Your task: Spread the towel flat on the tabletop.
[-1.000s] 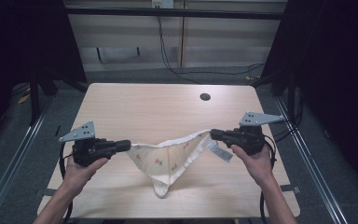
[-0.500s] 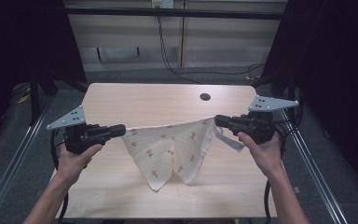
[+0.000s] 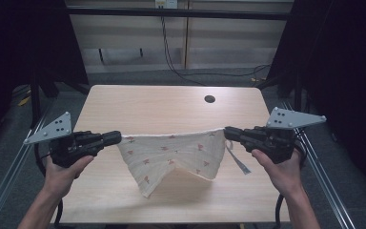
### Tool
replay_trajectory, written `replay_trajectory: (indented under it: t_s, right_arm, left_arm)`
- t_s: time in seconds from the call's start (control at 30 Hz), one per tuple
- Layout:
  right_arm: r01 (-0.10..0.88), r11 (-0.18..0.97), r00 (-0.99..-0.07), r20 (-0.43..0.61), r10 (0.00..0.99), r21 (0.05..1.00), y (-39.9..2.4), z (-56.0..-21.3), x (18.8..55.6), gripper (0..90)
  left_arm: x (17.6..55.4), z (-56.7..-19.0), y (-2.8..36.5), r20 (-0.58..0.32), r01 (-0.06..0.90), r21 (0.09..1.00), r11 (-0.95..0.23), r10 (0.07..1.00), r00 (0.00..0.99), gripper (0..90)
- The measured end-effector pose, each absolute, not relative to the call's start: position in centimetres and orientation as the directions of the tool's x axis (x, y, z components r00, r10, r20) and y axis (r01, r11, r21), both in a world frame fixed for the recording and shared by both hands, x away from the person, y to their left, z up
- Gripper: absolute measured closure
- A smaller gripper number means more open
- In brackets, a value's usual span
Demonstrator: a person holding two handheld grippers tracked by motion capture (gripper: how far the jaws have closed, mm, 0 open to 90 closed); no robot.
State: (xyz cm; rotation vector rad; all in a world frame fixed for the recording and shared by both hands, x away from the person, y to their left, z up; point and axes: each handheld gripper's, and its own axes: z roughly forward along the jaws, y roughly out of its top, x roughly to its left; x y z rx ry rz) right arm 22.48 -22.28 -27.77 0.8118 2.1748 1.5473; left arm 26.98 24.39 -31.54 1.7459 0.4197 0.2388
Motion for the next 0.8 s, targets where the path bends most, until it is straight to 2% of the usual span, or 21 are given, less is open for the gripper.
replay_trajectory:
  t_s: [0.17,0.27,0.53,0.8]
  right_arm:
    - [0.216,0.240,-0.784,0.022,0.620,0.946,-22.3,-26.5,21.0,87.9]
    - [0.217,0.250,-0.783,0.015,0.622,0.944,-22.4,-26.4,20.7,87.9]
    - [0.289,0.235,-0.750,0.067,0.658,0.928,-23.0,-30.3,23.3,87.9]
    - [0.335,0.225,-0.733,0.104,0.672,0.915,-23.2,-32.6,25.9,87.9]
  left_arm:
    - [26.1,-30.2,24.5,-0.086,0.153,0.976,-0.155,0.372,0.924,86.7]
    - [26.2,-29.9,24.4,-0.066,0.139,0.977,-0.164,0.385,0.921,86.7]
    - [29.5,-34.0,23.0,-0.134,0.232,0.953,-0.195,0.417,0.899,86.6]
    - [31.4,-36.0,22.3,-0.148,0.269,0.937,-0.222,0.444,0.884,86.5]
